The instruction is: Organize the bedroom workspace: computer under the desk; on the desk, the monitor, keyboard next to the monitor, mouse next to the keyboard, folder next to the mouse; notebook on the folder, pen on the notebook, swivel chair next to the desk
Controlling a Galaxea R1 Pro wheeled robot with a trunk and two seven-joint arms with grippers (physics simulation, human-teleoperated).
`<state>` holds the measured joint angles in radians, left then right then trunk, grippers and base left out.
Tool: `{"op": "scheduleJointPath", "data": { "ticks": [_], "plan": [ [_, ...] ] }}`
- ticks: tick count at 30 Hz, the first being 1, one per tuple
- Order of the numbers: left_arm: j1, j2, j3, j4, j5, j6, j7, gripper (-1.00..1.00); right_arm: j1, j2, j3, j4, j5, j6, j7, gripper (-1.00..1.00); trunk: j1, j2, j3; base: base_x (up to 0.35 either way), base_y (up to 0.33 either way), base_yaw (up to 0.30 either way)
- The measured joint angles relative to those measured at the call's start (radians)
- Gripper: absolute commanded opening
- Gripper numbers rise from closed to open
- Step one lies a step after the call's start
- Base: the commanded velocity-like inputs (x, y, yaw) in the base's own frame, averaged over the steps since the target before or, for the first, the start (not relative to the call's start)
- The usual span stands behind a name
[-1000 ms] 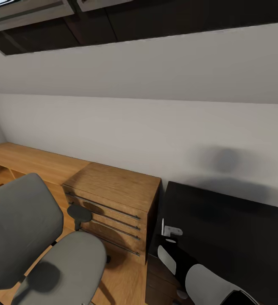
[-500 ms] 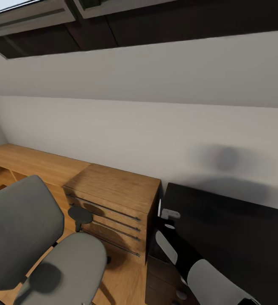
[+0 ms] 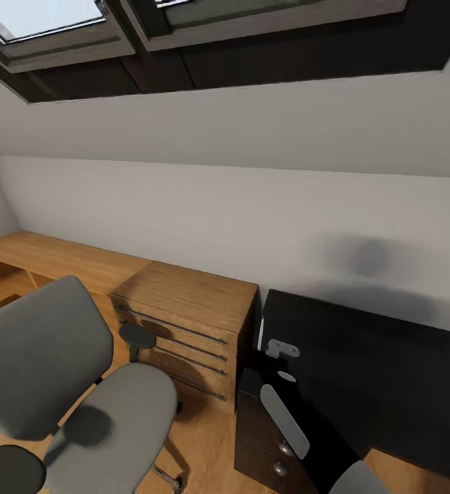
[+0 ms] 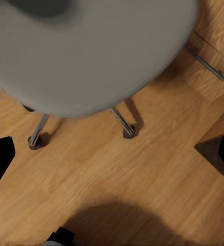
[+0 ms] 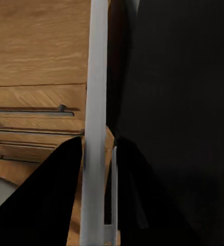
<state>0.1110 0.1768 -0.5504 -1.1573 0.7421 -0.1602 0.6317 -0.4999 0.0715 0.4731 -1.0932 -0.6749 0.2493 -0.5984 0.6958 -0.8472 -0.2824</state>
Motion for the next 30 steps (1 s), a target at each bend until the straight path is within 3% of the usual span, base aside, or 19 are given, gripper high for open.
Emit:
{"op": "scheduleJointPath", "data": {
  "ticks": [4, 6, 8, 10, 23, 30],
  "plan": [
    [0.000, 0.000, 0.001, 0.002, 0.003, 0.002, 0.000, 1.00, 0.001, 0.000, -0.027, -0.038, -0.043, -0.002, -0.042, -1.00, -0.015, 0.028, 0.013, -0.335, 0.000, 0.000],
    [0.000, 0.000, 0.001, 0.002, 0.004, 0.004, 0.000, 1.00, 0.001, -0.003, -0.053, -0.056, -0.084, -0.002, -0.077, -1.00, -0.023, 0.042, 0.019, -0.158, 0.000, 0.000],
    [0.000, 0.000, 0.001, 0.004, 0.004, 0.004, 0.000, 1.00, 0.001, -0.005, -0.058, -0.058, -0.090, -0.002, -0.081, -1.00, -0.031, 0.056, 0.025, -0.092, 0.000, 0.000],
    [0.000, -0.004, -0.001, 0.022, 0.001, 0.004, 0.001, 1.00, 0.001, -0.027, -0.074, -0.058, -0.099, -0.004, -0.087, -1.00, -0.035, 0.063, 0.028, -0.007, 0.000, -0.108],
    [0.000, -0.008, -0.003, 0.053, 0.001, 0.003, 0.001, 1.00, 0.001, -0.031, -0.076, -0.056, -0.101, -0.007, -0.087, -1.00, -0.035, 0.063, 0.030, -0.001, 0.000, -0.086],
    [0.000, -0.037, 0.000, 0.120, -0.003, 0.004, 0.003, 1.00, 0.001, -0.040, -0.078, -0.056, -0.101, -0.008, -0.087, -1.00, -0.035, 0.063, 0.031, 0.000, 0.000, -0.136]
  ]
}}
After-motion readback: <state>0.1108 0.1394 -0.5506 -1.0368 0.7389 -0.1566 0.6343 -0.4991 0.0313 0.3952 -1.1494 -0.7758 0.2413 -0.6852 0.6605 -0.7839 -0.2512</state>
